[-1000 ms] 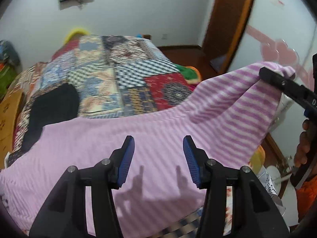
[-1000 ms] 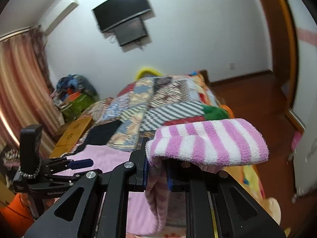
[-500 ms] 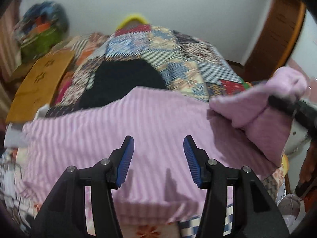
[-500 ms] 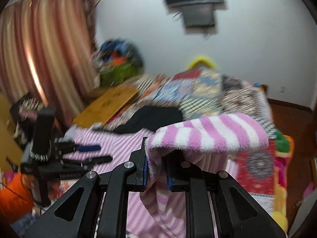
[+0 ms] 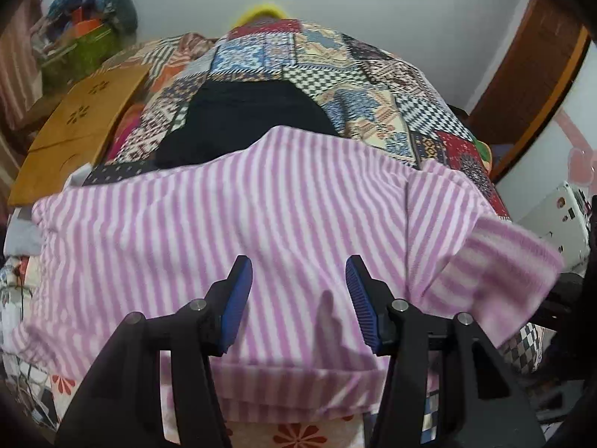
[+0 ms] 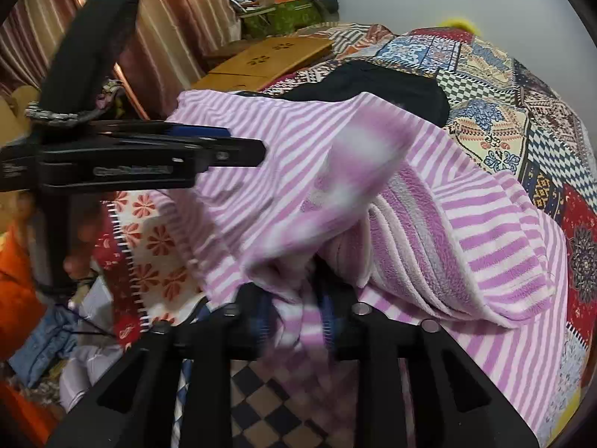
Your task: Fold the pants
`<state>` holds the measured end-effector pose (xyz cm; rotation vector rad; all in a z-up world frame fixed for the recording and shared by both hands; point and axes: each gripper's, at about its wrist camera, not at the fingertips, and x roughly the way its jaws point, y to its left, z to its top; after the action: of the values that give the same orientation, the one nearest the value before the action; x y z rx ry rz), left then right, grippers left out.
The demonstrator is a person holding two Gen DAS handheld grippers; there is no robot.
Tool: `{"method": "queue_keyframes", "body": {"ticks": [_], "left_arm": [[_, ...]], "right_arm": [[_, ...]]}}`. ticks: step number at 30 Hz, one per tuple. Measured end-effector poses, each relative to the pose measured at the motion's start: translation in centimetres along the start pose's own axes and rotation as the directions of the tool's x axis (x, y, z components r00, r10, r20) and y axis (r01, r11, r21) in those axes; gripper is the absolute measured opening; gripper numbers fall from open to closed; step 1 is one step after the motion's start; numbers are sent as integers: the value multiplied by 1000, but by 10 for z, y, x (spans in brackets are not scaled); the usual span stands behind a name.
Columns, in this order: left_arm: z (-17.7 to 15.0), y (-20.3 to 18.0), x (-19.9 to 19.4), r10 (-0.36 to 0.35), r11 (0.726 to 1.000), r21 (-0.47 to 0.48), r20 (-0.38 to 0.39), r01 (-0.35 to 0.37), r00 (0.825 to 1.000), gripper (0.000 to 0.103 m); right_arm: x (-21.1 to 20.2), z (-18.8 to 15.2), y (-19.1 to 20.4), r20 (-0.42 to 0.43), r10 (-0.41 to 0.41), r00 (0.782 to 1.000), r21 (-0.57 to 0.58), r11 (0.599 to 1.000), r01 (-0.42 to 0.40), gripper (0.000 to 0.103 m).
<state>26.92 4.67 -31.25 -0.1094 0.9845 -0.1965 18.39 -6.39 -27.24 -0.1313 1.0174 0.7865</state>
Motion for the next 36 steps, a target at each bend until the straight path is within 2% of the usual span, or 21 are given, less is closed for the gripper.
{"method": "queue_keyframes", "body": {"ticks": [2,5,9,12,16,19,22,24,30,36], "left_arm": [[6,-9,1,-9,1000,24,7,8,1000,52],[13,-21,3,-19,998,54,15,18,1000,55],[23,-27,16,-33,998,62,-2,33,999,56],[31,-28,27,-20,997,68,-18,22,1000,56],[39,-30,41,-21,996,83,-44,25,999,56],[44,-32,51,-20,995,95,-59,25,998,56],[47,-32,65,-29,995,95,-85,37,996,56],[48,-33,72,-33,994,100,-99,43,995,56],[49,-32,88,-45,991,118,-120,60,992,56],[57,-5,87,-47,996,71,-94,54,994,56]], "right_arm": [[-12,0,-2,13,16,1000,11,1000,-16,39],[-28,-4,-3,42,-4,999,0,1000,4,40],[-55,-9,-20,82,-62,995,30,998,60,43],[-71,-14,-47,95,-143,985,67,988,137,43],[-76,-22,-82,63,-219,974,125,970,210,43],[-65,-32,-105,-3,-251,968,145,958,249,43],[-50,-36,-118,-59,-243,968,136,959,249,43],[-40,-33,-119,-67,-230,971,124,964,236,43],[-15,3,-116,-59,-172,983,62,983,175,43],[12,51,-98,-25,-122,992,-37,992,121,43]]}}
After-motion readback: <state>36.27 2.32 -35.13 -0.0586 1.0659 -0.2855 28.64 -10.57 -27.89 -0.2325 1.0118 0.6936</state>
